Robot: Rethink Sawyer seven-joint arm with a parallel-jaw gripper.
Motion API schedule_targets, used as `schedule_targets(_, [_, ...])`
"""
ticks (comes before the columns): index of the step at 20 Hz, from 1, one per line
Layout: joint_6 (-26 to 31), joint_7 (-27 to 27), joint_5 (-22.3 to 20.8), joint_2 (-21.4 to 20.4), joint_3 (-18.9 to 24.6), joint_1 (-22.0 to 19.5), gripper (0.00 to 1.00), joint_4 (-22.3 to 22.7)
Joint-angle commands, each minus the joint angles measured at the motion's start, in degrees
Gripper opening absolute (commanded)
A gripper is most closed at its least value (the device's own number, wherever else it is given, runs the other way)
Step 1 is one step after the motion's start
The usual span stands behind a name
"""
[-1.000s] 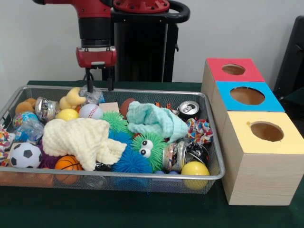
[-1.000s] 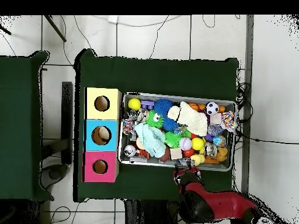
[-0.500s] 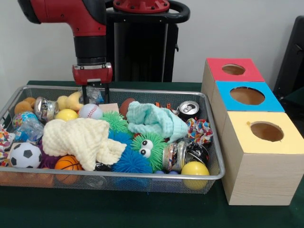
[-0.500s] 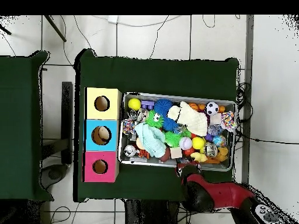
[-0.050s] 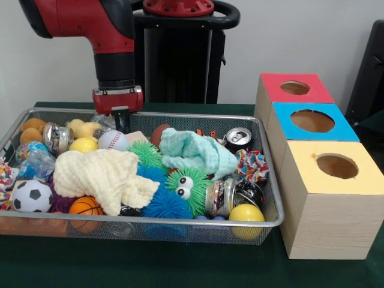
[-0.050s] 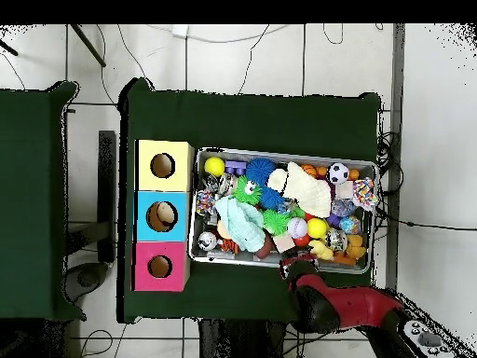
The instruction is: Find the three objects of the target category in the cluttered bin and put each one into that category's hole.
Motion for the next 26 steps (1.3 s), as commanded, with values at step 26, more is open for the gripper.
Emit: schedule_targets(26, [37.2,-8.8,16.1,-26.9,22.1,-7.2,0.0,8.9])
